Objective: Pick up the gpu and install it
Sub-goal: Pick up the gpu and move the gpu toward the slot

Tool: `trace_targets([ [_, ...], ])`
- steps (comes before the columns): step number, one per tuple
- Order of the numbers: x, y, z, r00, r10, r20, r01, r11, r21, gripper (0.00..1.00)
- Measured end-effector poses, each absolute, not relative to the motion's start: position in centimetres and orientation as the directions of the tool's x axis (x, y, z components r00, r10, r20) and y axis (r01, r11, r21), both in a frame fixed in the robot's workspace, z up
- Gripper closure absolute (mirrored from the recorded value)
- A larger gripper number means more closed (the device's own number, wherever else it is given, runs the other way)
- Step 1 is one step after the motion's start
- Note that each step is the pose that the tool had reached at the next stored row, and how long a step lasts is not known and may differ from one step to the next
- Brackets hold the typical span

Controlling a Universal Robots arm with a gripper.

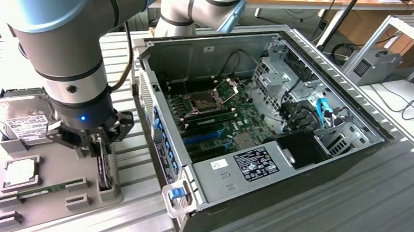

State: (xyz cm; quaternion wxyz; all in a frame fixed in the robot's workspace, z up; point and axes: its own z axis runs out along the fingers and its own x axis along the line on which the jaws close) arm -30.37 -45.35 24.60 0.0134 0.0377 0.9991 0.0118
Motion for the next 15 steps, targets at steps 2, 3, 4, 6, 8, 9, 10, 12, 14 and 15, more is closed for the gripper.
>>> trace_targets([
  [2,-30.37,-45.35,24.6,-0.997,0.076,-0.026,0.075,0.997,0.025,0.72],
  [3,-30.38,-45.35,24.6,-0.997,0.076,-0.026,0.075,0.997,0.025,0.72],
  [4,-30.37,-45.35,24.6,-0.997,0.076,-0.026,0.075,0.997,0.025,0.74],
  [6,-30.37,-45.35,24.6,-0.997,0.076,-0.026,0.075,0.997,0.025,0.74],
  [8,-30.37,-45.35,24.6,-0.997,0.076,-0.026,0.075,0.997,0.025,0.74],
  [9,-30.37,-45.35,24.6,-0.997,0.076,-0.026,0.075,0.997,0.025,0.74],
  [10,-30.37,-45.35,24.6,-0.997,0.076,-0.026,0.075,0.997,0.025,0.74],
  [12,-30.37,-45.35,24.6,-0.997,0.076,-0.026,0.075,0.997,0.025,0.74],
  [14,-30.37,-45.35,24.6,-0.997,0.076,-0.026,0.075,0.997,0.025,0.74],
  [15,-30.37,-45.35,24.6,-0.997,0.076,-0.026,0.075,0.997,0.024,0.74],
])
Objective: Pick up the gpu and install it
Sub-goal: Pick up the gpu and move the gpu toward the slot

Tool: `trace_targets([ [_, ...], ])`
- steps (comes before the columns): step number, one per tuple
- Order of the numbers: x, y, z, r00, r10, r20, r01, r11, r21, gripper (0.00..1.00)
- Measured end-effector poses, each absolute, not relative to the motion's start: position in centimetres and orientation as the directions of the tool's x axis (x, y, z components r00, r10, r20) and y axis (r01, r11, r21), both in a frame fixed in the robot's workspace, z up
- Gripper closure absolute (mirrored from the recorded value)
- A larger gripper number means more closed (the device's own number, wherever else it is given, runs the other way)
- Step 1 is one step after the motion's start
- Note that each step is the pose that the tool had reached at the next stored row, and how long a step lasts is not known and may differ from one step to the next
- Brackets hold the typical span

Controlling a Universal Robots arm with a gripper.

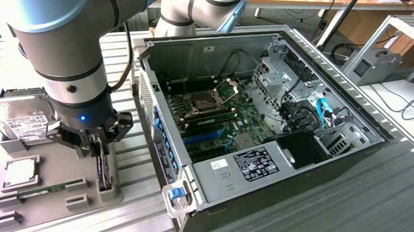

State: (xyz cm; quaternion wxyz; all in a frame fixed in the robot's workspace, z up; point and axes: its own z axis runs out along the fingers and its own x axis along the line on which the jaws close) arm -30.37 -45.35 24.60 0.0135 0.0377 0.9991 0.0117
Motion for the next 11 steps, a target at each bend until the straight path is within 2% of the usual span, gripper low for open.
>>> trace_targets([
  [11,-30.37,-45.35,25.08,-0.997,0.076,-0.026,0.075,0.997,0.024,0.74],
])
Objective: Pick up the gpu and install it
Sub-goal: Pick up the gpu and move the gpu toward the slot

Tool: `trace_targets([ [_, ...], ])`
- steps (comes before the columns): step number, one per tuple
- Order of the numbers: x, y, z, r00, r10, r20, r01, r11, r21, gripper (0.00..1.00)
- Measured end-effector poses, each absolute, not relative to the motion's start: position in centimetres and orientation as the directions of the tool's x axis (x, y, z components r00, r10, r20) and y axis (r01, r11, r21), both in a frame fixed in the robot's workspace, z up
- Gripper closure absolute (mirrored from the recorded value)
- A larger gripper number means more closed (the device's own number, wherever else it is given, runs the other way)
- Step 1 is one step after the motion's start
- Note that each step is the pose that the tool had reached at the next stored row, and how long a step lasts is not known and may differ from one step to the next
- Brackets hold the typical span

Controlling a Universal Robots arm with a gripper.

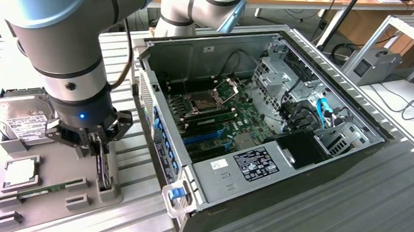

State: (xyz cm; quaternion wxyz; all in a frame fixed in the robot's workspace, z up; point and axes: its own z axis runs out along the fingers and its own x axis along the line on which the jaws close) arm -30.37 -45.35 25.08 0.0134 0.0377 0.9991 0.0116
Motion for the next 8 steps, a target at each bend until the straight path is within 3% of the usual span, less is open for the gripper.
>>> trace_targets([
  [8,-30.38,-45.35,25.65,-0.997,0.076,-0.026,0.075,0.997,0.024,0.74],
])
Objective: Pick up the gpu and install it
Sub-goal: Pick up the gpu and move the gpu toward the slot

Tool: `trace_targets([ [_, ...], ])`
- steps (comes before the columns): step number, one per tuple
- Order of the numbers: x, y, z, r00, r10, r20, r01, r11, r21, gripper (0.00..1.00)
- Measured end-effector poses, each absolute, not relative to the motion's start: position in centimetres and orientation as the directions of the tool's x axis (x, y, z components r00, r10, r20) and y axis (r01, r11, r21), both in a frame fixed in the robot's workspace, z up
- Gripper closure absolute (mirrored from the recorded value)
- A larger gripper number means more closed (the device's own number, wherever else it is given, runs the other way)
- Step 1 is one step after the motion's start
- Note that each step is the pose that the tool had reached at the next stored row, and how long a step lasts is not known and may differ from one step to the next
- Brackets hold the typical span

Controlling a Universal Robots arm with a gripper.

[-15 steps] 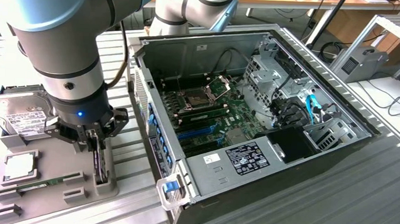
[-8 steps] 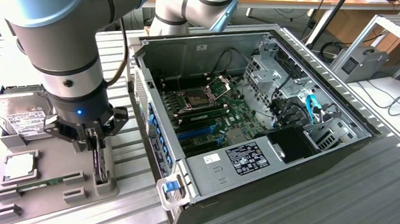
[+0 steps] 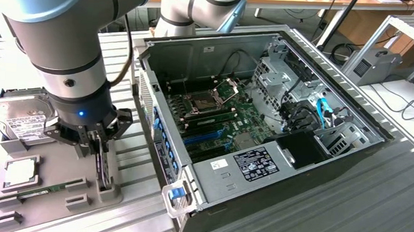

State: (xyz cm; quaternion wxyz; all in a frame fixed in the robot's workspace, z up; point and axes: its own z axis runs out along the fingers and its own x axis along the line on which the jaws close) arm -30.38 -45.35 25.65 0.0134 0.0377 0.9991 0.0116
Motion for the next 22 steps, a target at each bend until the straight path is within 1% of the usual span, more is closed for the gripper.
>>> trace_targets([
  [22,-30.4,-45.3,27.1,-0.997,0.076,-0.026,0.075,0.997,0.024,0.74],
])
